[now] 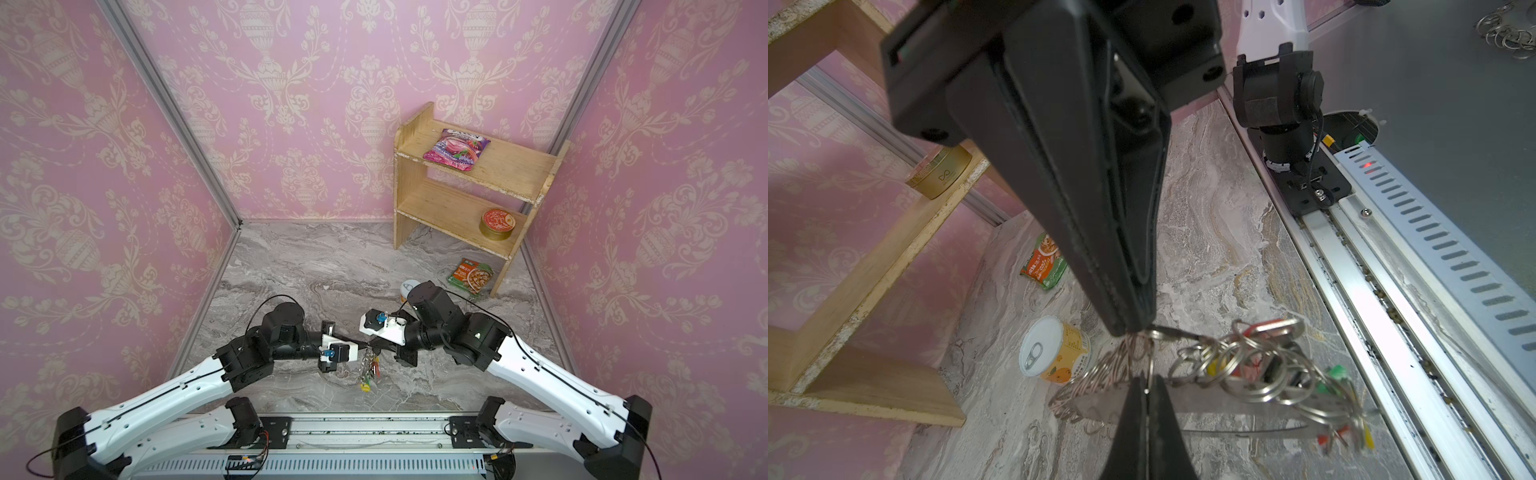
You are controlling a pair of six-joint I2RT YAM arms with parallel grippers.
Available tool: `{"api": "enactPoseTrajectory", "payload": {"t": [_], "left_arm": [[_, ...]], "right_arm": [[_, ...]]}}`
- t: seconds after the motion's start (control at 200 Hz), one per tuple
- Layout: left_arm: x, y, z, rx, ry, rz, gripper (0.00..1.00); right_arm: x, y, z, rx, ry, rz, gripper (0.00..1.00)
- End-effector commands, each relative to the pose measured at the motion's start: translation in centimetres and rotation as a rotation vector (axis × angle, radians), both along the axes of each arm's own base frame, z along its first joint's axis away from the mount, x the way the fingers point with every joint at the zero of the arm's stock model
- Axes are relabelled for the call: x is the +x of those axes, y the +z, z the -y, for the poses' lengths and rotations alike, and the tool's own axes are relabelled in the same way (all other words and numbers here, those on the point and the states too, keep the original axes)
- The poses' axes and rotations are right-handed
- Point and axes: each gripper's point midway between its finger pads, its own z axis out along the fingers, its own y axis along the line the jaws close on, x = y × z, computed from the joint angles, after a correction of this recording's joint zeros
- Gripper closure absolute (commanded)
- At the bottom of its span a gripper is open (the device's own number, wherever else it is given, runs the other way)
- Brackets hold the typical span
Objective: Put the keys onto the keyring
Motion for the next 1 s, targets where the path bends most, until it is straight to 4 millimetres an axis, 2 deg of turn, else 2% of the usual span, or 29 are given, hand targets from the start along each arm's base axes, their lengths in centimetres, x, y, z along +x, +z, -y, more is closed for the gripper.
{"api": "enactPoseTrajectory", "payload": {"t": [0.0, 0.996], "left_arm": [[0.70, 3.43, 0.25, -0.085, 0.018, 0.035, 1.00], [0.88, 3.07, 0.26, -0.077, 0.022, 0.017, 1.00]], "right_arm": [[-1.46, 0.13, 0.12, -0.005, 0.055, -0.041, 1.00], [-1.69, 0.41, 0.23, 0.001, 0.064, -0.033, 1.00]]}}
